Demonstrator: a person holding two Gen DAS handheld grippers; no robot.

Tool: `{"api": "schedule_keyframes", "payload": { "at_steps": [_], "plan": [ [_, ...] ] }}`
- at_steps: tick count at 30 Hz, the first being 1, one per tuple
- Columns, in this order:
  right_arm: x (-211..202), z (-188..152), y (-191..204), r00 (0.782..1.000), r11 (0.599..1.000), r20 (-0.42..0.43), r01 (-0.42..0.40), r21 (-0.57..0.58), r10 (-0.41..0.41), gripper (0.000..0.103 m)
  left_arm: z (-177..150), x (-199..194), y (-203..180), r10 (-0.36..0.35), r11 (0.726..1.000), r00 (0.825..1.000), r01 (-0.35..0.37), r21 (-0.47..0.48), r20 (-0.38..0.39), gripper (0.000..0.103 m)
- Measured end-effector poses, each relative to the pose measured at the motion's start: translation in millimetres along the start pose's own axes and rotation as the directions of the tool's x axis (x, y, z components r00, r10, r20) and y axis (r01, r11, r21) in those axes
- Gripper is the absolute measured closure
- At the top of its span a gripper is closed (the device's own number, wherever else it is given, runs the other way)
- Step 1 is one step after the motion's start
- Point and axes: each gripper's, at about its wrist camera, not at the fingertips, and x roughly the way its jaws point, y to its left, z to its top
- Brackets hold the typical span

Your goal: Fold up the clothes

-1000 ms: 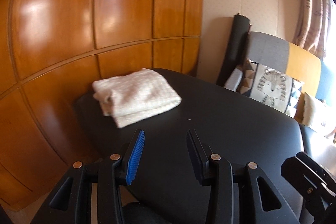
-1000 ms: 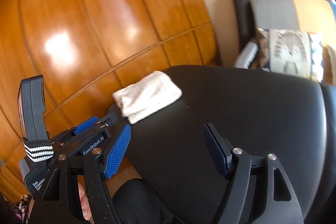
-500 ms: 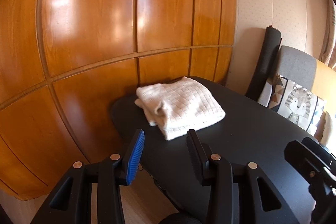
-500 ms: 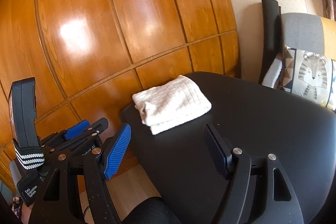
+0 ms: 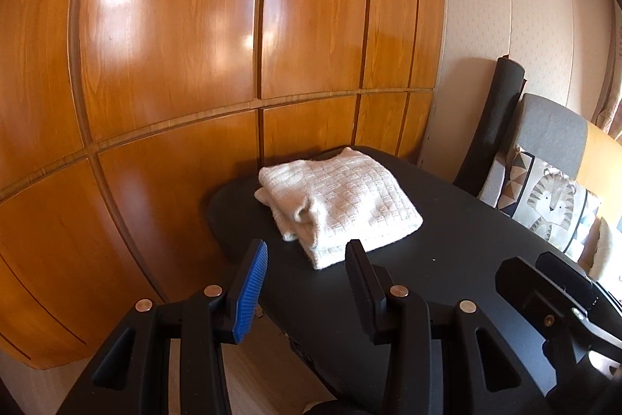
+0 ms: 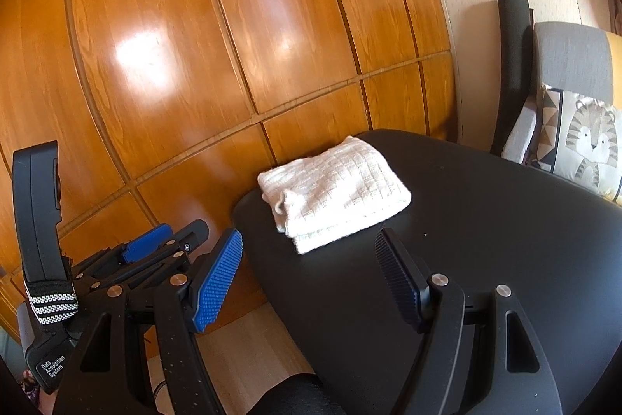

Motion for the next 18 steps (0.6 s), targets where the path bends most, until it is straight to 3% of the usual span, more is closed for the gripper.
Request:
{"api": "schedule_keyframes", "payload": {
  "at_steps": [18],
  "plan": [
    [27.2, 8.2, 17.1, 0.999, 1.000, -0.036, -0.001, -0.027, 0.000, 0.029, 5.9, 17.8, 14.2, 0.028, 0.999, 0.999, -0.029, -0.023, -0.029, 0.061]
  ]
}}
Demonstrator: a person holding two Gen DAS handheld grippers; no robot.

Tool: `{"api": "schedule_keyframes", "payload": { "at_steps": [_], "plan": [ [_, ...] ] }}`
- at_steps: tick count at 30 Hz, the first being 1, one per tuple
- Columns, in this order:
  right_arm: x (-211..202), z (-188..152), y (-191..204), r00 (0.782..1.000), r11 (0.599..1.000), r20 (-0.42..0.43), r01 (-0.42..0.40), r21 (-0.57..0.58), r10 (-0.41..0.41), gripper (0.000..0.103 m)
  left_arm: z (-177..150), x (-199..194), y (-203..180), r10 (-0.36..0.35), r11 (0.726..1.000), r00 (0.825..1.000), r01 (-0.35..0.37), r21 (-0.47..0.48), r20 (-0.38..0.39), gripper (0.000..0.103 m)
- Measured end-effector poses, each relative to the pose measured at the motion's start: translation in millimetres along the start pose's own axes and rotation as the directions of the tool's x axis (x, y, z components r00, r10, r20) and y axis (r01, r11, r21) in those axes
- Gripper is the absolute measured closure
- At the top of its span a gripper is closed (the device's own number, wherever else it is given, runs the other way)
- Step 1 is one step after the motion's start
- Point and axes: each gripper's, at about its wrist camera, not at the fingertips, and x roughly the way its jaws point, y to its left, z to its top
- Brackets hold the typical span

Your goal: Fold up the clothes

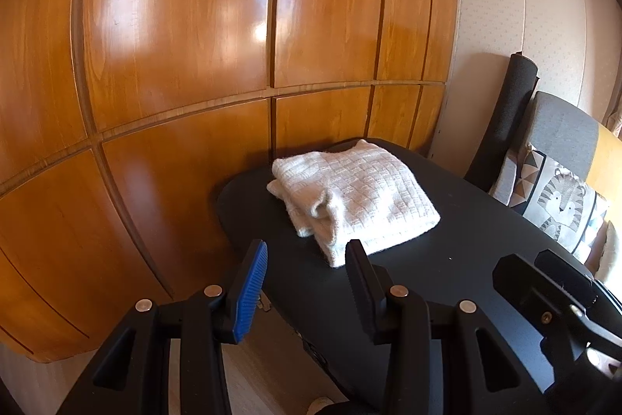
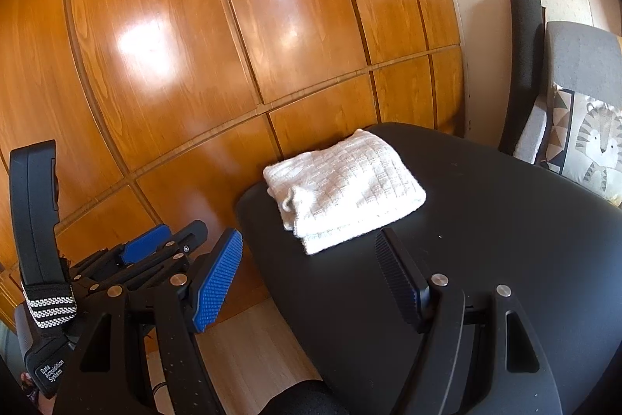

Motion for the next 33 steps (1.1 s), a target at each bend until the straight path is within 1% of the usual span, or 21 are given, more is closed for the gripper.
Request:
{"api": "schedule_keyframes", "payload": {
  "at_steps": [7, 22, 33],
  "plan": [
    [7.9, 6.2, 5.2, 1.000, 1.000, -0.006, 0.016, -0.019, -0.016, 0.029, 3.1, 2.2, 6.7, 0.009, 1.000, 1.000, -0.009, -0.017, 0.002, 0.061],
    [28.9, 12.6, 10.6, 0.998, 0.998, -0.043, 0.050, -0.041, -0.051, 0.029, 5.9, 9.4, 10.8, 0.028, 0.999, 1.000, -0.029, -0.020, -0.004, 0.061],
    [34.0, 13.3, 9.3, 0.997, 0.998, -0.051, 0.055, -0.036, -0.057, 0.029, 8.9, 13.6, 17.5, 0.039, 0.999, 0.999, -0.039, -0.033, -0.006, 0.061]
  ]
}}
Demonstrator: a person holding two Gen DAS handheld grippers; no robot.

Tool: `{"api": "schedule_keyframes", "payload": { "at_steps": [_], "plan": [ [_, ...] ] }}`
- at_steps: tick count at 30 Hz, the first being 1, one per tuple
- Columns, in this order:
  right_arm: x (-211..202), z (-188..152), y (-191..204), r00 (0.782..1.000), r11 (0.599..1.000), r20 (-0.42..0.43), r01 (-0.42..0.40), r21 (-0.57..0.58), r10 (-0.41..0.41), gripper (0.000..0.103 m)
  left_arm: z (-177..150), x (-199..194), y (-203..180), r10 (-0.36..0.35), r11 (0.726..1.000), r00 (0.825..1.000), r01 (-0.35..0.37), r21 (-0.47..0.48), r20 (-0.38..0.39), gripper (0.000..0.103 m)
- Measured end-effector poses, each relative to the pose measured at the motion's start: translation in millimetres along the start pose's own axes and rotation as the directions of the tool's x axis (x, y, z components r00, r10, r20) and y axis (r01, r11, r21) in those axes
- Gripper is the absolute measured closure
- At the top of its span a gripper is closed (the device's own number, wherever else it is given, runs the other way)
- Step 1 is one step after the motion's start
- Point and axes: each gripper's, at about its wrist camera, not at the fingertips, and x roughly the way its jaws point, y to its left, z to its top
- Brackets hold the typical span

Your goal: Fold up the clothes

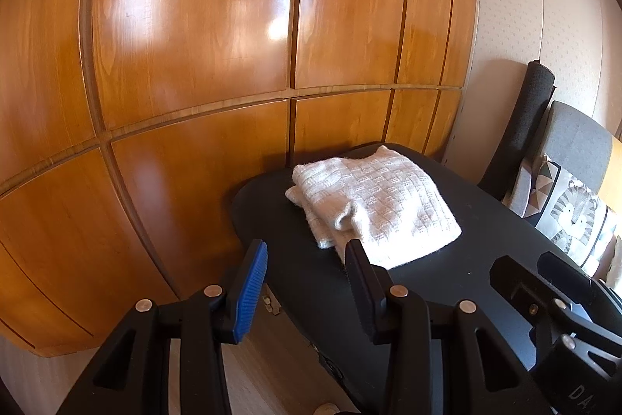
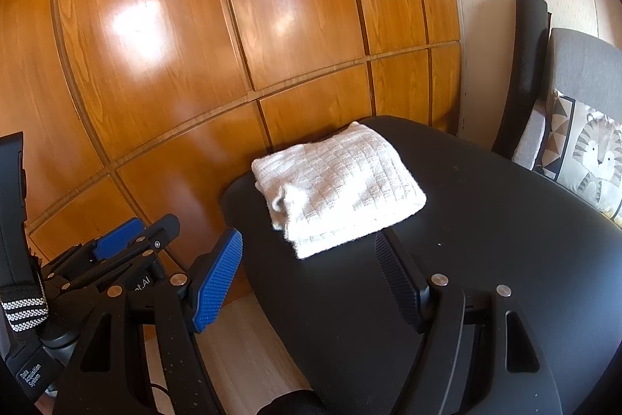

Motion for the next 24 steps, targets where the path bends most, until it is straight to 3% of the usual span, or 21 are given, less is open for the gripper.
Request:
{"api": "schedule_keyframes", "payload": {
  "at_steps": [24],
  "plan": [
    [2.7, -0.5, 1.3, 1.000, 1.000, -0.003, 0.007, -0.002, -0.007, 0.029, 0.8, 3.1, -0.9, -0.004, 1.000, 1.000, 0.004, -0.003, -0.012, 0.061]
  ]
}}
